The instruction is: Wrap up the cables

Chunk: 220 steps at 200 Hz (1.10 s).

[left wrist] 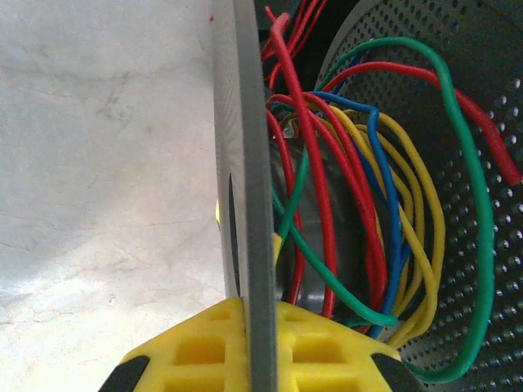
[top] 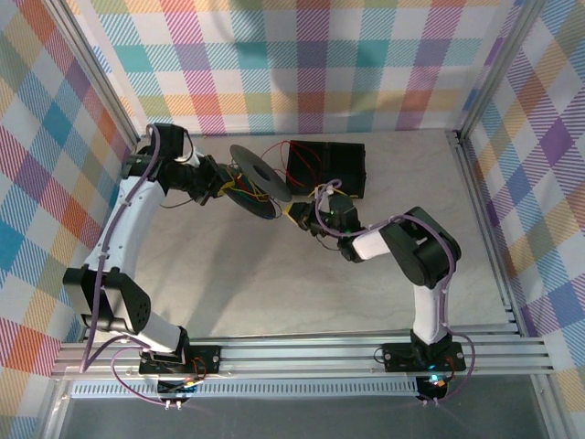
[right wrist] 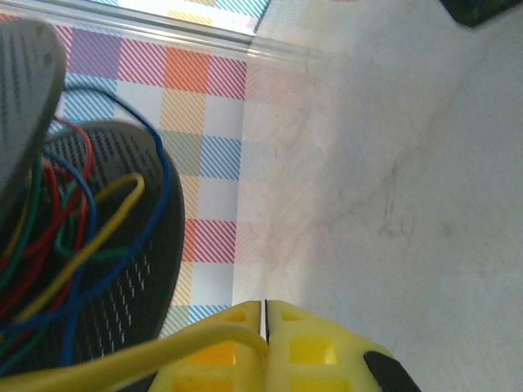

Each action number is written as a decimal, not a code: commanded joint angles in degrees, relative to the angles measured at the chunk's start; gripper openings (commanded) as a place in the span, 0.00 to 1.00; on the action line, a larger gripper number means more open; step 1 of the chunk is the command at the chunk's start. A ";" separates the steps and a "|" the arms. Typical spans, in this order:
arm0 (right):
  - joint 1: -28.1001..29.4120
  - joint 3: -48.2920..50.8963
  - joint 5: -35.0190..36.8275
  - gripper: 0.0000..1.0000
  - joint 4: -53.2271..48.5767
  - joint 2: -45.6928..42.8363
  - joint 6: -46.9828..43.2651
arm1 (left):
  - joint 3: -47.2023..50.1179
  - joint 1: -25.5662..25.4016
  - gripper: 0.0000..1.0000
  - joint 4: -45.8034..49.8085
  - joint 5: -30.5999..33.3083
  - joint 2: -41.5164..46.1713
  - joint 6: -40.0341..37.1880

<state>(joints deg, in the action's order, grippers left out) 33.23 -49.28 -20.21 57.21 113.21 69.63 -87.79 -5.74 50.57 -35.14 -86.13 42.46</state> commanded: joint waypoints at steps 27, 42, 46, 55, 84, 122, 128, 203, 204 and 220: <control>-6.03 -7.05 -3.23 0.00 -19.65 3.22 -7.57 | 1.34 -4.38 0.00 -6.70 -16.46 8.27 -1.80; -6.81 -6.92 -6.02 0.00 -19.08 1.97 -8.78 | 1.31 -4.40 0.00 -3.62 -14.62 8.76 -4.98; -6.86 -6.69 -6.90 0.00 -19.07 1.35 -9.39 | 1.18 -4.42 0.00 -2.78 -13.93 8.70 -5.84; -6.88 -6.30 -8.78 0.00 -18.36 0.32 -10.39 | 0.95 -4.39 0.00 -1.36 -12.49 8.40 -7.27; -6.87 -4.83 -12.86 0.09 -19.31 -3.67 -12.35 | 0.95 -4.37 0.00 -1.28 -9.75 7.16 -9.13; -7.48 0.42 -11.51 0.26 -24.69 -12.25 -15.43 | -0.51 -4.37 0.00 1.20 -5.74 6.33 -12.26; -7.57 0.92 -11.59 0.28 -25.42 -13.48 -15.92 | -0.71 -4.37 0.00 1.45 -5.04 6.23 -12.55; -7.26 5.57 -8.36 0.64 -34.91 -30.52 -19.22 | -3.74 -4.33 0.00 5.07 2.85 6.06 -15.13; -7.24 5.58 -8.32 0.64 -34.99 -30.73 -19.24 | -3.77 -4.30 0.00 5.07 2.91 6.01 -15.13; -6.83 6.15 -8.00 0.73 -36.36 -33.83 -19.09 | -4.14 -4.32 0.00 5.07 3.78 5.88 -14.97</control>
<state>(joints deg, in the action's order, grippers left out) 25.96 -44.23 -29.63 24.21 83.83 52.05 -88.47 -9.72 56.25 -31.00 -82.63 28.86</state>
